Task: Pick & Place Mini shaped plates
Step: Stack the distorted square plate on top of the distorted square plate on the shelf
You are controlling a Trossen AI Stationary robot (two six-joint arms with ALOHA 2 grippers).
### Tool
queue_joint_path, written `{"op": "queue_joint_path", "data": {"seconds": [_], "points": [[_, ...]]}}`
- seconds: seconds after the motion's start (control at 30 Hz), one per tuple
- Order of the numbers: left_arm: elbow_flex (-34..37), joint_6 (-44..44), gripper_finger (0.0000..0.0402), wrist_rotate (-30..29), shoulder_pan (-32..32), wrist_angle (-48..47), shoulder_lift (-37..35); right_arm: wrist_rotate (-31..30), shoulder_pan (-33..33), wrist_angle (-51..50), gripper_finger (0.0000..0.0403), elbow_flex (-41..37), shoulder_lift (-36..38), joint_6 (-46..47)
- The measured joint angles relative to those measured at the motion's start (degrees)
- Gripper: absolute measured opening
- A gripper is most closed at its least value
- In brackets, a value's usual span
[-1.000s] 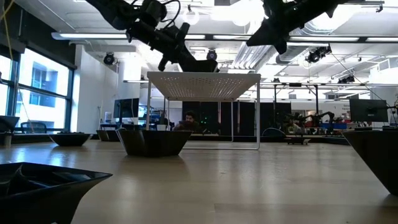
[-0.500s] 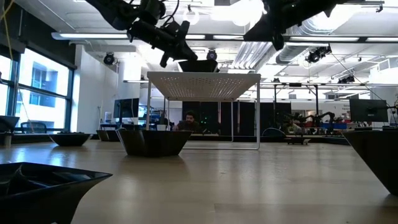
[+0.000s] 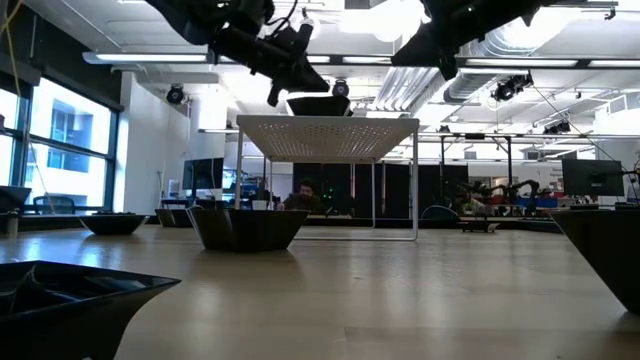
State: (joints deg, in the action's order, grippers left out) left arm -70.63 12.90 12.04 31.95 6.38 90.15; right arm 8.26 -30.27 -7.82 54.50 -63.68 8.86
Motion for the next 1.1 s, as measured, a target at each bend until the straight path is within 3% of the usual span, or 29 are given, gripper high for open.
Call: {"op": "queue_joint_path", "data": {"seconds": [0.23, 0.4, 0.57, 0.77, 1.1], "points": [[2.6, -3.8, 0.0000, -0.6, -5.3, 2.4, 0.0, -5.0, 5.7, 0.0, 0.0003, 0.0, 0.0, -5.9], [6.3, -5.0, 0.0000, 3.6, -7.0, 14.7, -0.3, -7.2, 10.2, 0.1, 0.0002, 0.0, 0.2, -4.0], [10.7, -2.5, 0.0000, 1.9, -7.3, 19.9, -2.8, -9.9, 14.4, -0.8, 0.0001, 0.0, 0.4, -1.6], [18.8, -3.6, 0.0000, 0.4, -8.5, 19.0, -11.3, -12.5, 18.8, -4.7, 0.0004, 0.6, 0.4, 3.1], [29.6, -6.0, 0.0000, -4.3, -12.8, 10.7, -27.5, -14.3, 29.3, -24.9, 0.0007, 8.2, 0.5, 8.6]]}}
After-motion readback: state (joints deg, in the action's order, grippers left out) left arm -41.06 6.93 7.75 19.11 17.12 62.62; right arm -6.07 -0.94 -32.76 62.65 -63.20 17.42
